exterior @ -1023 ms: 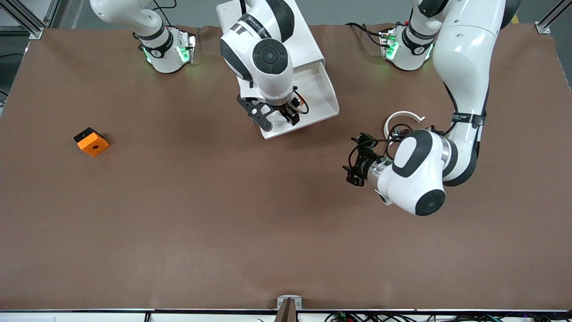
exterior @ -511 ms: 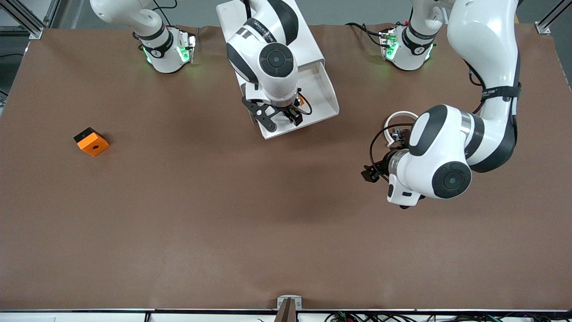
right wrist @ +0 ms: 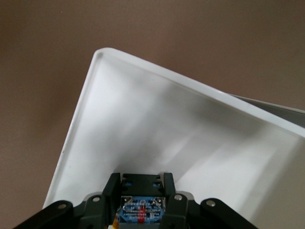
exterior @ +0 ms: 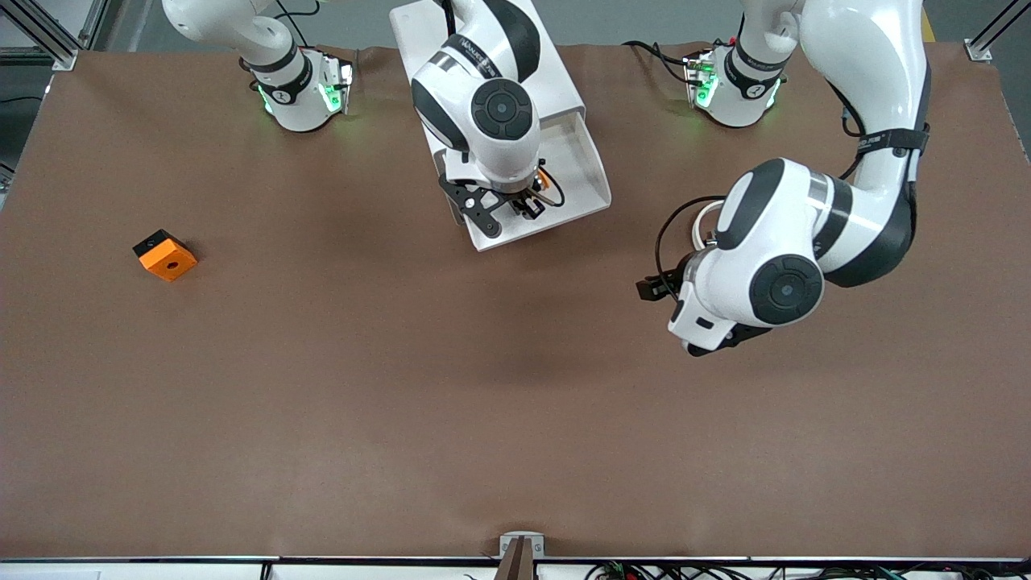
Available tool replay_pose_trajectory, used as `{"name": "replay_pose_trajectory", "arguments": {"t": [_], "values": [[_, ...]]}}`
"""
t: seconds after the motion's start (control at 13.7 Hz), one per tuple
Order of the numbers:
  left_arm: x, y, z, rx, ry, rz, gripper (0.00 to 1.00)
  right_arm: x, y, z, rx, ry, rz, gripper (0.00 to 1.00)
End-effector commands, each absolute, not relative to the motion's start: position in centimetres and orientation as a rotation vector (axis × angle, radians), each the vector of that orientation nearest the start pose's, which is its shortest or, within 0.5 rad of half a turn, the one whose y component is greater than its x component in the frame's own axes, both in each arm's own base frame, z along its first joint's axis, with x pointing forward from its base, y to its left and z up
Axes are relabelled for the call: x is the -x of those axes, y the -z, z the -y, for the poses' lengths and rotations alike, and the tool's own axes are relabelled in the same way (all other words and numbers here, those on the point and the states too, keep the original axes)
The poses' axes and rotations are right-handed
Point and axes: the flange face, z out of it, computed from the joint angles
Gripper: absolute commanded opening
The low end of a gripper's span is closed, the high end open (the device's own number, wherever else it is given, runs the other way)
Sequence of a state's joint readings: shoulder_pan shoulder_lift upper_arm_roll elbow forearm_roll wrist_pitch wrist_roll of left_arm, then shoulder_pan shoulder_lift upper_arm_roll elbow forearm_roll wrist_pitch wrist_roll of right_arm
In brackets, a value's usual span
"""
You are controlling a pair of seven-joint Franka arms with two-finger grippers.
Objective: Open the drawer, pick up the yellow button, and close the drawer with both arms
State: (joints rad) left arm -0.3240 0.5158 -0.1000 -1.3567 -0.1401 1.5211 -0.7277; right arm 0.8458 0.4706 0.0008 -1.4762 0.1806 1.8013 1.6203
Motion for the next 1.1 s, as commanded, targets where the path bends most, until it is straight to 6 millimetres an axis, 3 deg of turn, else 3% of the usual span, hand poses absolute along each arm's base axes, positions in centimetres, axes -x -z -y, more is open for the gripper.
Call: {"name": "replay_pose_trajectory", "arguments": {"t": [0.0,0.15,0.37,0.51,0.73,1.02], "values": [[-55.8,-39.7,27.2,3.05,-0.492,0.457,1.0,-43.6,-39.6,-52.0,2.933,-0.342,-1.278,0.15],[-54.0,-37.8,28.3,3.071,-0.45,0.452,1.0,-43.8,-39.7,-51.9,2.932,-0.344,-1.282,0.15],[-51.8,-36.0,30.5,3.106,-0.381,0.464,1.0,-44.4,-41.4,-51.6,2.913,-0.347,-1.283,0.15],[-50.5,-35.5,31.7,3.126,-0.333,0.495,1.0,-45.9,-43.3,-49.9,2.916,-0.366,-1.275,0.15],[-49.4,-35.5,33.2,3.133,-0.326,0.499,1.0,-48.9,-47.4,-44.7,2.933,-0.496,-1.162,0.17],[-47.6,-35.9,36.1,3.144,-0.289,0.604,1.0,-51.4,-52.0,-36.4,3.015,-0.563,-0.83,0.17]]}}
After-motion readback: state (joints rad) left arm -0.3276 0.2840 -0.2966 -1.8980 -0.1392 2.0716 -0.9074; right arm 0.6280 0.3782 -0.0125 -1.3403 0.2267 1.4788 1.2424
